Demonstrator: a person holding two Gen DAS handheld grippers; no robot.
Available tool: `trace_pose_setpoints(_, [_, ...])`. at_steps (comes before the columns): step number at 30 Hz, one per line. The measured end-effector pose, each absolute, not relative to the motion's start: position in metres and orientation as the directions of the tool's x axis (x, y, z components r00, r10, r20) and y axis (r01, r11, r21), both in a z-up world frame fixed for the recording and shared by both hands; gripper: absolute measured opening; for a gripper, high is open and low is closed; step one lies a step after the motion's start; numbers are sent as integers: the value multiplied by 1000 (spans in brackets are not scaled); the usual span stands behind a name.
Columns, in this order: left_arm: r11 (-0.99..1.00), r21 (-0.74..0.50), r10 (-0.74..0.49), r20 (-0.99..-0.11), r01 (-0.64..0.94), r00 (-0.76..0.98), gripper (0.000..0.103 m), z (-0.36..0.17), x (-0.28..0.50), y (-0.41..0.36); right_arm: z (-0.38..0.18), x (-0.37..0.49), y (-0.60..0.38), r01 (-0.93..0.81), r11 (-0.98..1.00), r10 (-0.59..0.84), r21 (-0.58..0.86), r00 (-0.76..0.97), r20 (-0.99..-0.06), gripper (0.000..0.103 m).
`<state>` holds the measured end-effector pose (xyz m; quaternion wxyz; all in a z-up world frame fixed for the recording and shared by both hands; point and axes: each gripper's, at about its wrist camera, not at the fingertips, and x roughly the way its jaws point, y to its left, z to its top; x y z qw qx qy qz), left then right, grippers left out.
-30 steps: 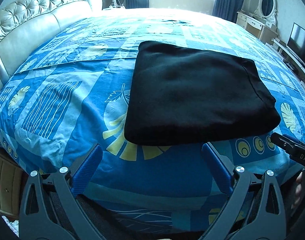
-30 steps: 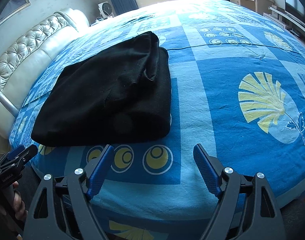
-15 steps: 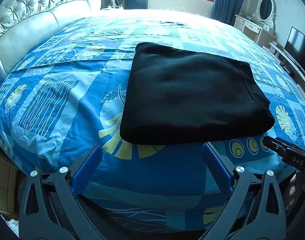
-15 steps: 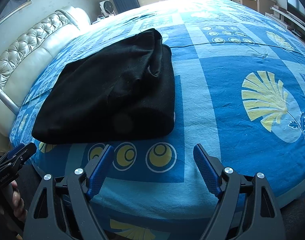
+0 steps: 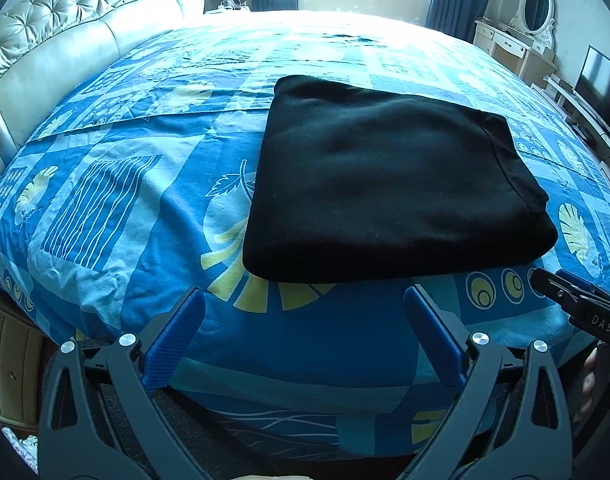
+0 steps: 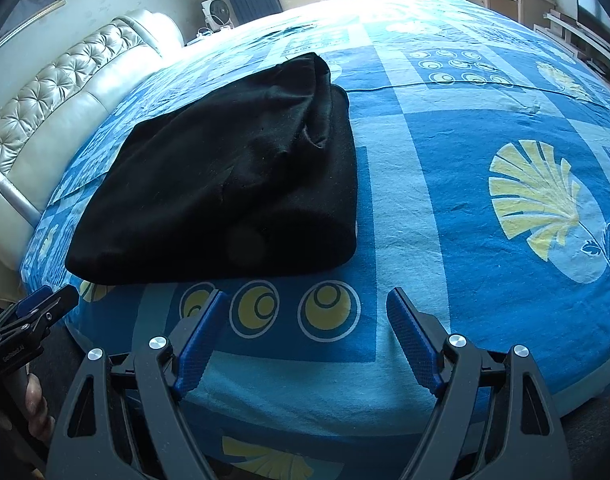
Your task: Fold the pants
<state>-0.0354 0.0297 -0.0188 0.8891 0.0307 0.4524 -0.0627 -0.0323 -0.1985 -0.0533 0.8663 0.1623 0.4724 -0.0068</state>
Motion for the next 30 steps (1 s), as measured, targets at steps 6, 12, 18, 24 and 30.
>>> trace_pose_setpoints(6, [989,0,-85,-808,145,582,99,-19,-36,28,-53,-32,-197,160,948,146,276,551,-821,80])
trace_pose_setpoints(12, [989,-1,-88,-807,148,584,99,-18,-36,29,-55,-32,-195,155,948,152,277,546,-824,80])
trace_pose_setpoints(18, [988,4,-88,-808,154,582,99,-18,-37,27,-56,-31,-193,148,949,157,277,541,-826,80])
trace_pose_setpoints(24, [988,10,-81,-812,154,577,99,-20,-37,26,-58,-30,-192,143,951,160,276,536,-829,80])
trace_pose_setpoints(30, [987,33,-62,-816,154,574,99,-22,-34,25,-59,-30,-191,139,951,164,278,533,-830,80])
